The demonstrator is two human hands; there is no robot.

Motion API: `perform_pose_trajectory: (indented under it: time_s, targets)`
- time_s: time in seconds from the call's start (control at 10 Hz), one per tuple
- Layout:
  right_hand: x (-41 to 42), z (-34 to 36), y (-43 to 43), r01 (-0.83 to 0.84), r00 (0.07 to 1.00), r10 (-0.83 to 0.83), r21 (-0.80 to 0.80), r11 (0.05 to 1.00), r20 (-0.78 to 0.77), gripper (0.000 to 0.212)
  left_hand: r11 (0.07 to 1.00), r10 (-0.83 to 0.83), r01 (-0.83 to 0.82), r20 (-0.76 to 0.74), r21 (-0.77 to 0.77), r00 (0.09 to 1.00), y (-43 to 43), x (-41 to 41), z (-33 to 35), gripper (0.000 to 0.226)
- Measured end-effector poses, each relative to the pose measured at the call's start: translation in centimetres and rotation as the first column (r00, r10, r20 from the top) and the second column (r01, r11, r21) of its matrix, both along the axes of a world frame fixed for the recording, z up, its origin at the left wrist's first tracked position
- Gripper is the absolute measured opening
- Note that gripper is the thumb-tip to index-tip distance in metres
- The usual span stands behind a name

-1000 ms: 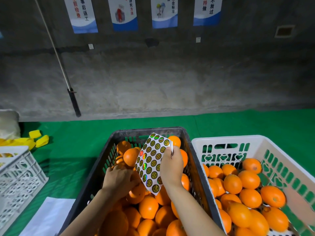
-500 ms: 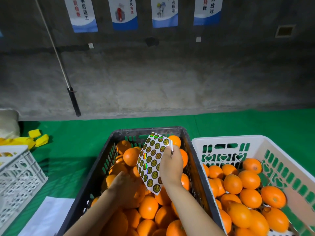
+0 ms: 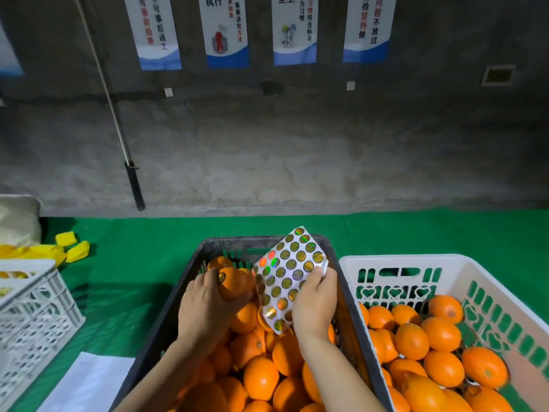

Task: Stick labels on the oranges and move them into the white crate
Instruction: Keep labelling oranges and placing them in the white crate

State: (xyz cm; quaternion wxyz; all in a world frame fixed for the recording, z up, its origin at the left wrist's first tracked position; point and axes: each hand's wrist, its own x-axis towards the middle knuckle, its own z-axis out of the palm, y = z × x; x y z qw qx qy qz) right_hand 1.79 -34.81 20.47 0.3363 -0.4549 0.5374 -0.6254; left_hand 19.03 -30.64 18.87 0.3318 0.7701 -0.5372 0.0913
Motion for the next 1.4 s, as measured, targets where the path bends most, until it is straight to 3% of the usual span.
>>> perform_pose_trajectory:
  time_s: [0.1,0.2,0.3,0.4,0.5,0.6,0.7,0.8,0.9,1.0,1.1,1.2,1.3,1.4]
  targets:
    - [-0.3,-0.1,-0.4,0.049,0.999,-0.049,0.018,0.999,-0.009,0.026,0.989,-0.001,-0.025,-0.175,-0.145,0.985,0.1,0.1,0.6,0.081]
    - [-0.5,-0.5,-0.9,-0.072,0.997,0.071,0.149,0.986,0.010,0.027,0.968,-0.133,0.069,-0.261,-0.241,0.956,0.4,0.1,1.2,0.082]
    - [0.8,-0.6,-0.1,-0.394,0.876,0.463,0.355,0.848,-0.133,0.029,0.955,-0.231,0.180,-0.207,-0.237,0.951,0.9,-0.6,1.1,0.092]
    - [1.9,-0.6,0.9,-0.503,0.610,0.699,0.500,0.705,-0.372,0.031,0.932,-0.339,0.293,-0.235,-0.212,0.911,1.1,-1.2,0.9,0.091]
    - [1.1,-0.2,1.2,-0.580,0.718,0.688,0.460,0.673,-0.102,0.036,0.900,-0.434,0.386,-0.342,-0.202,0.833,1.3,-1.3,0.9,0.067]
    - [0.8,0.3,1.0,-0.640,0.753,0.642,0.380,0.667,0.142,0.031,0.904,-0.419,0.373,-0.268,-0.208,0.867,1.4,-1.2,0.8,0.063]
    - [1.2,1.1,1.8,-0.656,0.746,0.646,0.340,0.674,0.158,0.031,0.929,-0.353,0.319,-0.185,-0.189,0.917,1.5,-1.4,0.9,0.072]
    - [1.2,0.5,2.0,-0.536,0.797,0.589,0.295,0.791,-0.131,0.034,0.955,-0.275,0.260,-0.098,-0.143,0.956,1.7,-1.5,1.3,0.081]
    - [1.1,0.6,2.3,-0.367,0.894,0.356,0.012,0.930,-0.274,0.035,0.973,-0.213,0.215,0.025,-0.086,0.977,1.7,-1.5,1.3,0.083]
    - [1.2,1.1,3.2,-0.476,0.803,0.446,0.026,0.879,-0.395,0.057,0.970,-0.217,0.232,0.168,-0.078,0.962,1.6,-1.6,1.2,0.075]
    - [1.5,0.9,3.3,-0.520,0.638,0.549,0.223,0.824,-0.540,0.082,0.963,-0.225,0.257,0.291,-0.076,0.930,1.5,-1.6,1.1,0.066]
    - [1.3,1.1,3.2,-0.601,0.654,0.675,0.307,0.738,-0.343,0.074,0.958,-0.235,0.276,0.334,-0.081,0.913,1.5,-1.4,1.2,0.070]
    - [1.4,1.1,3.1,-0.598,0.736,0.653,0.280,0.751,-0.179,0.055,0.945,-0.273,0.312,0.293,-0.096,0.916,1.6,-1.3,1.4,0.082]
    - [1.4,1.2,2.6,-0.521,0.852,0.509,0.277,0.807,0.118,0.048,0.958,-0.253,0.275,0.206,-0.085,0.945,1.7,-1.1,1.8,0.096]
